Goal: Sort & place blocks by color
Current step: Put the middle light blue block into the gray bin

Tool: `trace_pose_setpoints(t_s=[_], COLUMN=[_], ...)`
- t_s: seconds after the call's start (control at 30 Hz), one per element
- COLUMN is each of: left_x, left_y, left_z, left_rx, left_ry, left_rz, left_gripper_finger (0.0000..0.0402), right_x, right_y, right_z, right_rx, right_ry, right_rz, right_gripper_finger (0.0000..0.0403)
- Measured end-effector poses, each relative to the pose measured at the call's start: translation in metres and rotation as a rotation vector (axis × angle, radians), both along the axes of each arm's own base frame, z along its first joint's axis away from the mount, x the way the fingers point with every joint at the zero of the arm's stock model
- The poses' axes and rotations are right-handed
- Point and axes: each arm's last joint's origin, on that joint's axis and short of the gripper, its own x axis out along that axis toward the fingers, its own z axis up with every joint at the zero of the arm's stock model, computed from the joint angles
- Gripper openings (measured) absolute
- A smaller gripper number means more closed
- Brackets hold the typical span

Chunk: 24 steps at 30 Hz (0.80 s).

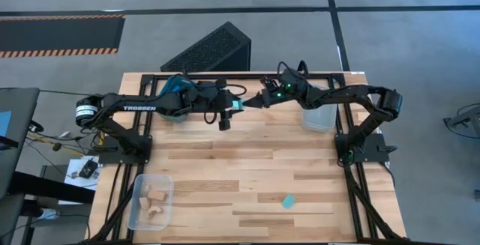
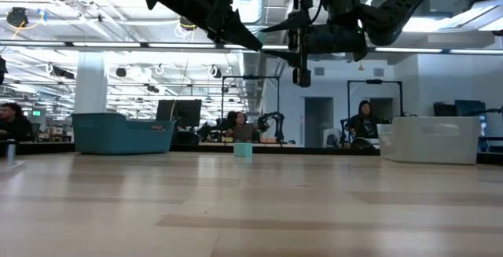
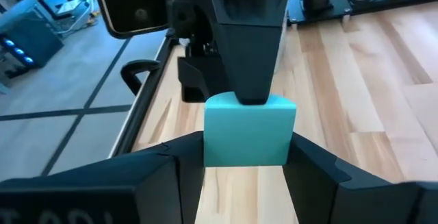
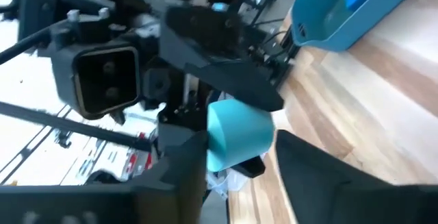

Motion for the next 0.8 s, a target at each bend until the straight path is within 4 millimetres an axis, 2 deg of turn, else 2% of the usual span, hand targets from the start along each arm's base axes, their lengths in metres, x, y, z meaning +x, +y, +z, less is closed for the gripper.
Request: trace_pose_setpoints(t_s=[0.17, 0.33, 0.8], left_x=[0.0009, 0.0043, 0.0064], left_y=[0.0013, 0.0022, 0.0021], left_z=[-0.0005, -0.0034, 0.0009], left_rx=[-0.02, -0.025, -0.021], left_ry=[-0.011, -0.025, -0.068], left_rz=[-0.049, -0.05, -0.048], left_gripper_finger=[0.015, 0.0151, 0.0151], right_x=[0.0002, -0.0005, 0.0011], right_y=[0.0027, 0.0025, 0.0038], right_z=[0.0025, 0.0012, 0.0022], right_rx=[-0.008, 0.011, 0.014], right_ry=[-0.025, -0.014, -0.018], right_rz=[0.061, 0.064, 0.051], right_gripper_finger=[0.0125, 0.0113, 0.0234])
